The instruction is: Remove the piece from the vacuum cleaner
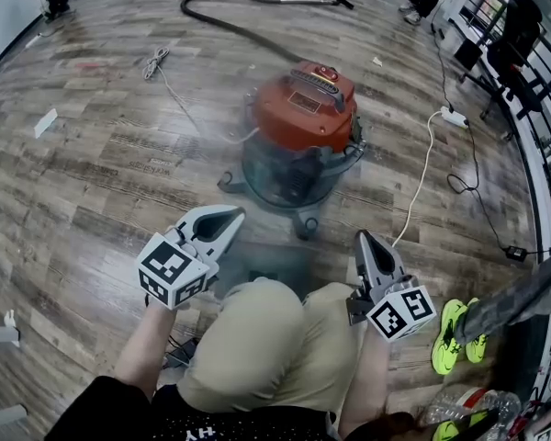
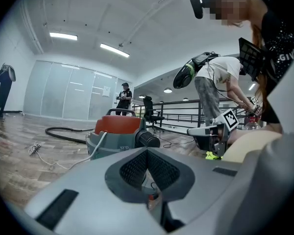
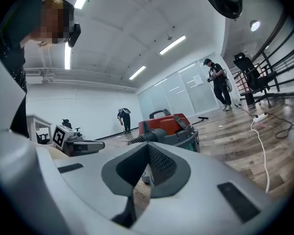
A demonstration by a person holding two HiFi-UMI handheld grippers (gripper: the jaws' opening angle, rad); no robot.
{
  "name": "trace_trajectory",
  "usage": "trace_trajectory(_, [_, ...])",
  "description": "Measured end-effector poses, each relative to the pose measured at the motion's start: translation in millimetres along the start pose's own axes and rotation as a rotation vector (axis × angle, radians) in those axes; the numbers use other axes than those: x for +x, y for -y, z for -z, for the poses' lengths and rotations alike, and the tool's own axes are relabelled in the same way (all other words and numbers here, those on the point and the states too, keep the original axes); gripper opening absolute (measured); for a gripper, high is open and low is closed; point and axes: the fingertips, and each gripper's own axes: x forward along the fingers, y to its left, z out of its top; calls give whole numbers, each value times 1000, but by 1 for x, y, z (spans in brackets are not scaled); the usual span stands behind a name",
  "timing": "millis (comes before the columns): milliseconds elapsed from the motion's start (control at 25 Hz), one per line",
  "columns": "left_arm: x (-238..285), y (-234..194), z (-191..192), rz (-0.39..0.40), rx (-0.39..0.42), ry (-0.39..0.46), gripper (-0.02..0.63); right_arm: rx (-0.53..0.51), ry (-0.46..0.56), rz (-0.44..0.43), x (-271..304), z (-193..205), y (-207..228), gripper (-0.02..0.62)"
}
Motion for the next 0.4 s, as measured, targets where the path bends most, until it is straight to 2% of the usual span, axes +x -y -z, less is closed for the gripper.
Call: trace_trajectory(400, [2, -1, 5, 10, -1, -3, 8, -19, -21, -10, 2, 3, 2, 9])
